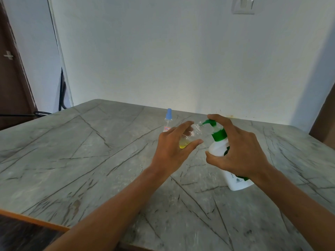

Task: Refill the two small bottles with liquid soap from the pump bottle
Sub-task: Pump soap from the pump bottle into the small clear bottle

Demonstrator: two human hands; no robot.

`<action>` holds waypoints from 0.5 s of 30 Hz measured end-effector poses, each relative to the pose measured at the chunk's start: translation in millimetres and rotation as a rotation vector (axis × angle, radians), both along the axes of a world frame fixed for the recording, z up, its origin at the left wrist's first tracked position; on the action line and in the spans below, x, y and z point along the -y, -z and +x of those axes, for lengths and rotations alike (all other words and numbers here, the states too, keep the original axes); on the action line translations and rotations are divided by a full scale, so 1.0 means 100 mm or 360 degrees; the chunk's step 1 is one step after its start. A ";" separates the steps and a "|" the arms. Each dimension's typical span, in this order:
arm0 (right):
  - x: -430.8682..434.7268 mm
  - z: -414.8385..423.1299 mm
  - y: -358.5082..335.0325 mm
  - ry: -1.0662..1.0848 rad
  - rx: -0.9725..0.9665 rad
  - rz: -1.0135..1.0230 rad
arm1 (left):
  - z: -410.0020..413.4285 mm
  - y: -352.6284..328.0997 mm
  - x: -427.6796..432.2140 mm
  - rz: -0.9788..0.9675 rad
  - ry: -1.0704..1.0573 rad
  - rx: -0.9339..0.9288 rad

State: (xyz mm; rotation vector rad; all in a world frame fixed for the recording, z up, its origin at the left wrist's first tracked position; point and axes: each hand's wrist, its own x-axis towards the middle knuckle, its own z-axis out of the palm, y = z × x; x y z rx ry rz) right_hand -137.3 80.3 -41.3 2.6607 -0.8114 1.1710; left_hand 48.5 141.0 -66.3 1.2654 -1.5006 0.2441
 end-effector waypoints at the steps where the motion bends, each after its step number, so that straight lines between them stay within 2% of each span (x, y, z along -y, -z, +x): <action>1: 0.00 0.00 0.00 -0.0004 0.0003 0.0002 | 0.00 0.00 0.00 -0.0005 -0.0001 0.0000; 15: 0.00 -0.01 0.00 -0.0053 0.0092 0.0026 | -0.03 0.03 -0.02 0.0079 0.0022 0.0049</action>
